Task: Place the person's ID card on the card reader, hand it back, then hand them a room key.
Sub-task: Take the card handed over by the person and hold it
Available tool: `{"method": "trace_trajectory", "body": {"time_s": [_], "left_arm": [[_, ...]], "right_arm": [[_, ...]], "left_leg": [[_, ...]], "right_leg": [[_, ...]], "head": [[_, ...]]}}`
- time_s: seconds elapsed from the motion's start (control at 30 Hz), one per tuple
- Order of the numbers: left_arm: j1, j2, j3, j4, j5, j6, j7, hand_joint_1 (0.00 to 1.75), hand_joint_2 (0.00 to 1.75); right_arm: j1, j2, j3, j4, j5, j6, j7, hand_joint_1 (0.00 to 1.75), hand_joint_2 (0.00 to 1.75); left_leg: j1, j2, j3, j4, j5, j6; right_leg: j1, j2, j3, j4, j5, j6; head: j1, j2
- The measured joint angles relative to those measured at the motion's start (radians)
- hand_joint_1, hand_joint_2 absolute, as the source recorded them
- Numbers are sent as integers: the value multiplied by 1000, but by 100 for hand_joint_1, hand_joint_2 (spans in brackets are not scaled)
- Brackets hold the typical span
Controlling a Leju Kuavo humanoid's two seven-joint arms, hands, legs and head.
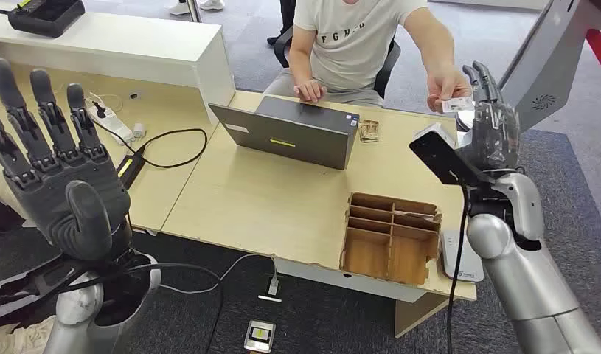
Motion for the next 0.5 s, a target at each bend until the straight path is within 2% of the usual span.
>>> {"method": "trace_trajectory", "body": {"time_s": [0.2, 0.5], "left_arm": [[-18, -22, 11, 12, 2, -18, 0, 0, 175], [-17, -28, 18, 12, 8, 33, 0, 0, 175]], "right_arm": [[-119, 43, 43, 189, 41, 39, 51, 0, 175], [-231, 89, 126, 386, 144, 87, 109, 0, 175]], "left_leg": [[0, -1, 0, 0, 0, 0], [0, -1, 0, 0, 0, 0]], "right_leg": [[0, 0, 0, 1, 0, 0], [0, 0, 0, 1, 0, 0]], "head": [[0, 0], [0, 0]]}}
